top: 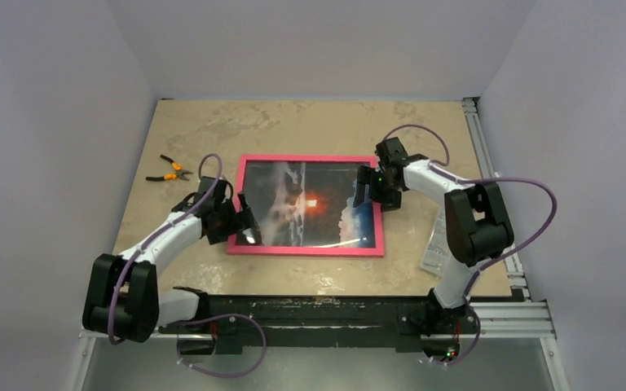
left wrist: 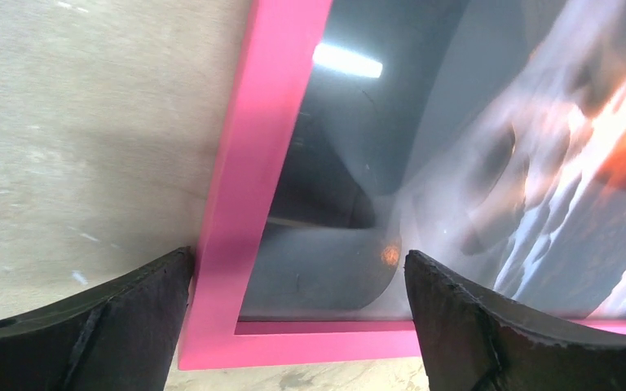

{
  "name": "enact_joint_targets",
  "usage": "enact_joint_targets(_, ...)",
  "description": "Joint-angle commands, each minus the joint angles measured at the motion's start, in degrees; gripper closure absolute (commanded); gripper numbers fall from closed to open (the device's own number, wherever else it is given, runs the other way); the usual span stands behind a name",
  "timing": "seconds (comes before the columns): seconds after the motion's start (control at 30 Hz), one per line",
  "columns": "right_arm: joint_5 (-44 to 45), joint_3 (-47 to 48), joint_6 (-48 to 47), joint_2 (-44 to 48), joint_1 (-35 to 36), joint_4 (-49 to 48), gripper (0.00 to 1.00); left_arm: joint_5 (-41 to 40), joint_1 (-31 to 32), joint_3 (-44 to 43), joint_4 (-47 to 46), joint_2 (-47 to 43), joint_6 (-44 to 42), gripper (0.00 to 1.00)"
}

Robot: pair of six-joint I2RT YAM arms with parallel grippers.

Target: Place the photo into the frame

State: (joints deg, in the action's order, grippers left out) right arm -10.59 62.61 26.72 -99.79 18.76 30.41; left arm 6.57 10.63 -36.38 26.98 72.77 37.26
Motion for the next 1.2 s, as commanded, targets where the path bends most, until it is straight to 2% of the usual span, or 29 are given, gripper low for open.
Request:
enact_joint_targets(0.0,-1.9,10.3,-1.3,-6.1,0.4,-1.3,0.19,8.2,8.7,4.8,-5.9,-1.0,7.6,0.04)
enact_joint_targets(0.27,1.3,28.1,-5.2,-16.2,0.4,4.0,0.19,3.6,30.7,7.8,-14.6,-4.8,24.9,0.06)
enact_joint_targets(0.37,2.1,32.8,-5.7,-18.5,0.3,5.1,0.17,0.6,40.1,4.0,-17.4,-1.1,28.3,0.06)
enact_joint_targets(0.47,3.7,36.0,-6.3,-18.9,0.1,5.9,0.16,-0.4,45.4,-3.0,-17.5,5.3,27.8,0.05)
enact_joint_targets(0.57,6.3,36.6,-7.0,-16.4,-0.4,7.0,0.10,0.1,47.4,-6.5,-17.1,10.2,27.3,0.03)
enact_joint_targets(0.7,8.8,30.6,-5.6,-9.2,-2.2,6.7,0.02,-2.7,47.5,-5.9,-13.7,7.5,26.9,0.00)
enact_joint_targets(0.87,4.3,16.6,-2.4,2.5,-5.7,2.4,0.01,-6.3,46.5,-6.2,-5.1,0.9,24.4,0.00)
enact_joint_targets(1.03,4.2,6.2,-2.2,11.6,-6.0,4.2,0.01,-10.3,45.2,-9.1,3.6,-6.1,21.3,0.00)
enact_joint_targets(1.17,3.5,-2.8,-0.7,17.9,-6.0,5.5,0.01,-13.3,42.4,-14.9,11.4,-10.4,17.4,0.00)
